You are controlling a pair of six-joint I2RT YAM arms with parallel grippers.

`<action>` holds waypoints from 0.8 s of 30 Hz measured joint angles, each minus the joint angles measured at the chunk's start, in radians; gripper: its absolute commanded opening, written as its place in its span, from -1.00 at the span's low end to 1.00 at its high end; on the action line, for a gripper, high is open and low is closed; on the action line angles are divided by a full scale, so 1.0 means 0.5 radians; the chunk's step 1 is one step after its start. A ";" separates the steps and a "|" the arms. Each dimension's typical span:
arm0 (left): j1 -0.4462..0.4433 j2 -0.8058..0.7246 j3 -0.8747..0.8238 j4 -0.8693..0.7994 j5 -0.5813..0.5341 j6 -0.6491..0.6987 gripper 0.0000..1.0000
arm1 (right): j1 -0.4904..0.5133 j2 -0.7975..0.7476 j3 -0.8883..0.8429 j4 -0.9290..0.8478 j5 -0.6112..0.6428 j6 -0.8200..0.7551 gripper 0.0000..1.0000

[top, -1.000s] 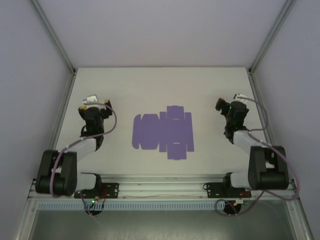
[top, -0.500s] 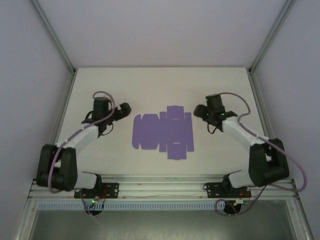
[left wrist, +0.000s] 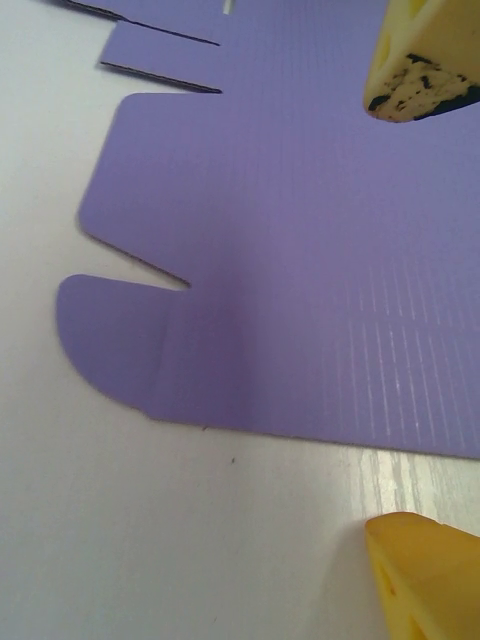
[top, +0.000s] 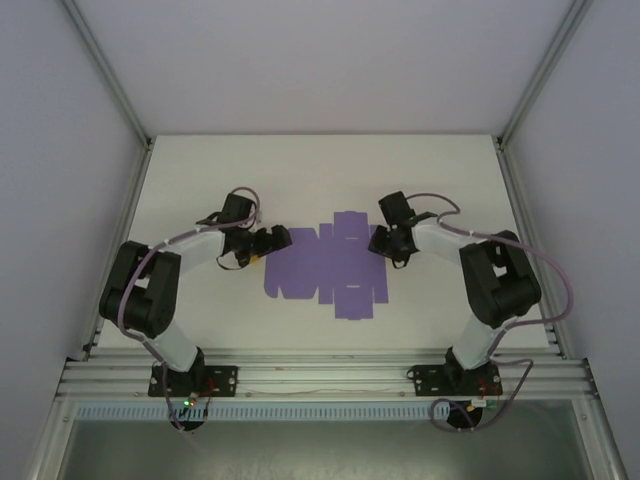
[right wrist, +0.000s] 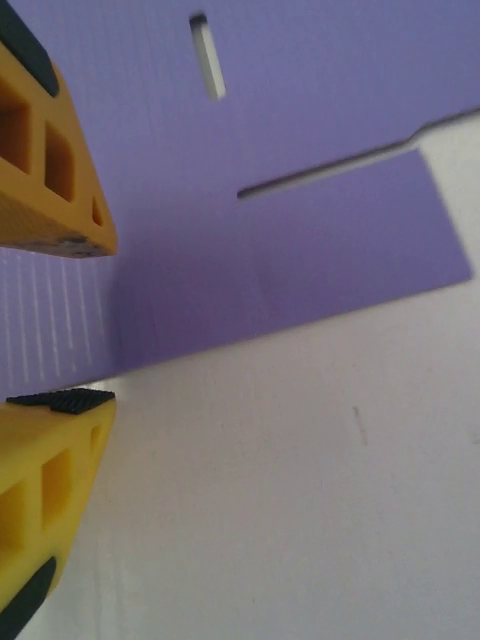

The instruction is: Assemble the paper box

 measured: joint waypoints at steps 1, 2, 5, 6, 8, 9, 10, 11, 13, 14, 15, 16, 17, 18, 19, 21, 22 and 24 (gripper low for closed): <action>0.000 0.014 0.000 0.008 0.005 0.000 0.99 | 0.000 0.018 0.005 -0.002 0.008 0.008 -0.21; 0.007 0.018 0.000 0.015 0.027 -0.011 0.96 | 0.000 0.021 0.018 -0.010 0.007 0.012 -0.21; 0.018 0.028 -0.001 0.025 0.053 -0.040 0.95 | 0.015 0.034 0.028 -0.023 0.043 0.038 -0.25; 0.018 0.027 -0.002 0.031 0.058 -0.040 0.95 | 0.020 0.034 0.027 -0.020 0.046 0.046 -0.24; 0.018 0.018 -0.028 0.071 0.066 -0.056 0.96 | 0.026 0.034 0.018 -0.008 0.056 0.054 -0.23; 0.018 0.008 -0.048 0.101 0.066 -0.071 0.96 | 0.028 0.034 0.019 -0.008 0.065 0.062 -0.25; 0.018 -0.003 -0.068 0.133 0.069 -0.089 0.95 | 0.032 0.040 0.021 -0.008 0.082 0.082 -0.25; 0.018 -0.011 -0.089 0.169 0.068 -0.116 0.90 | 0.042 0.044 0.024 -0.008 0.108 0.109 -0.24; 0.016 -0.022 -0.136 0.252 0.046 -0.179 0.89 | 0.070 0.047 0.029 -0.007 0.169 0.151 -0.27; 0.013 -0.027 -0.154 0.288 0.036 -0.209 0.86 | 0.087 0.048 0.031 -0.009 0.203 0.169 -0.26; 0.013 -0.025 -0.160 0.302 0.034 -0.230 0.83 | 0.105 0.049 0.031 -0.008 0.237 0.201 -0.23; 0.013 -0.017 -0.154 0.301 0.031 -0.248 0.79 | 0.116 0.051 0.036 -0.007 0.254 0.220 -0.19; 0.014 -0.011 -0.143 0.286 0.029 -0.247 0.79 | 0.124 0.055 0.043 -0.008 0.258 0.224 -0.19; 0.013 -0.009 -0.134 0.265 0.021 -0.242 0.81 | 0.130 0.063 0.058 -0.022 0.266 0.221 -0.20; 0.008 -0.011 -0.124 0.243 0.004 -0.237 0.84 | 0.137 0.073 0.076 -0.047 0.283 0.213 -0.20; -0.024 -0.022 -0.102 0.201 -0.043 -0.192 0.86 | 0.159 0.098 0.111 -0.094 0.340 0.191 -0.18; -0.045 -0.031 -0.095 0.178 -0.069 -0.165 0.88 | 0.170 0.105 0.121 -0.108 0.365 0.177 -0.17; -0.078 -0.051 -0.094 0.147 -0.086 -0.115 0.92 | 0.188 0.113 0.126 -0.114 0.405 0.149 -0.17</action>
